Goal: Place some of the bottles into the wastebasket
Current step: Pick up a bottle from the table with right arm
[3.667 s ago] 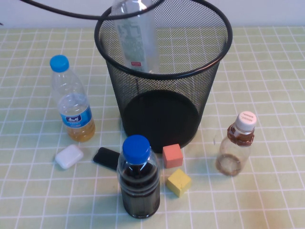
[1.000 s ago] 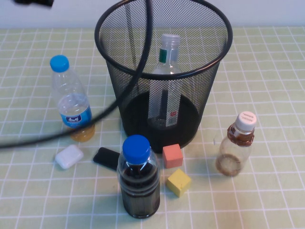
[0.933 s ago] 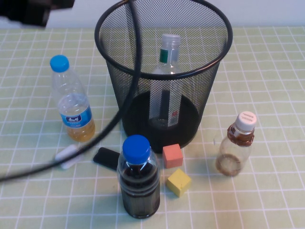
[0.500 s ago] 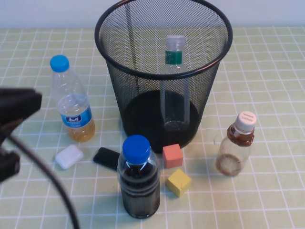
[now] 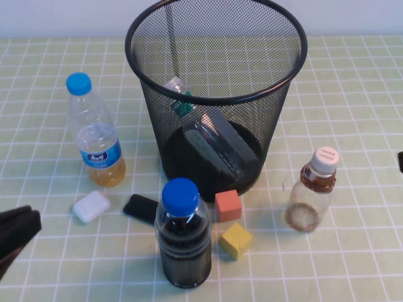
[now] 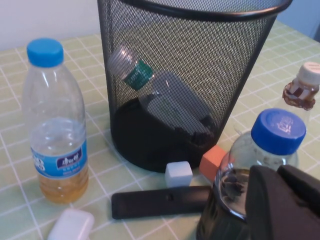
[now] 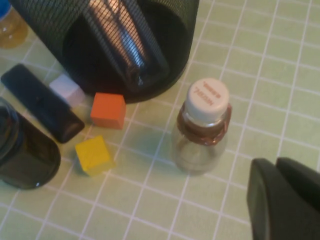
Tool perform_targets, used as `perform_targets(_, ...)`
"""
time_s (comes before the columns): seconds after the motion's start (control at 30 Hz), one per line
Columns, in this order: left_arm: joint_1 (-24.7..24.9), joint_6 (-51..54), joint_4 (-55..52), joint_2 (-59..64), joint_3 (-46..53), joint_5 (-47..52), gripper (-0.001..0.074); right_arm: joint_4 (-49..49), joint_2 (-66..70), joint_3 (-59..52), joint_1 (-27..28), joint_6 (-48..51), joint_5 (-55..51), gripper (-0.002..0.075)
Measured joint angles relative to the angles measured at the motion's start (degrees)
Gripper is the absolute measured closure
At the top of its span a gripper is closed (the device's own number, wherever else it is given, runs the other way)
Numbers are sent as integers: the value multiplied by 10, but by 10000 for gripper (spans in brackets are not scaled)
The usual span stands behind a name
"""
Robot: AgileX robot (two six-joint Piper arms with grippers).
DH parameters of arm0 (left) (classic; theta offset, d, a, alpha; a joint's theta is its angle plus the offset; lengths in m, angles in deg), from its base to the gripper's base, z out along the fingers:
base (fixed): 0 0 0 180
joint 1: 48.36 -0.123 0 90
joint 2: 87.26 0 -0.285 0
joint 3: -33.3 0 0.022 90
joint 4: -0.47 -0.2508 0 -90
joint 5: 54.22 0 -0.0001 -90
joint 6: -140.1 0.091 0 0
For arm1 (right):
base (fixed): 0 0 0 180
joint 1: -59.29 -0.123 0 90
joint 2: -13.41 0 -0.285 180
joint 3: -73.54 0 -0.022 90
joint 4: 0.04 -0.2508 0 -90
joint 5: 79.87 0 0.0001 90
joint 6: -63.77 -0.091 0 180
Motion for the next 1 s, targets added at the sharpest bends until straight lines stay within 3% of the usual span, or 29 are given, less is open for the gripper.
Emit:
perform_targets(0.33, 0, -6, 7, -23, 49, -4, 738, -28, 171, 116, -2, 10, -101, 724)
perform_targets(0.43, 0, -6, 8, -23, 49, -4, 738, -36, 210, 131, -2, 10, -103, 639)
perform_targets(0.6, 0, -6, 8, -23, 49, -4, 739, -38, 256, 143, -2, 10, -97, 360)
perform_targets(0.67, 0, -6, 8, -23, 49, -3, 739, -33, 269, 145, -2, 11, -88, 297)
perform_targets(1.0, 0, -6, 8, -23, 49, 10, 739, -26, 316, 147, -2, 11, -37, 258)
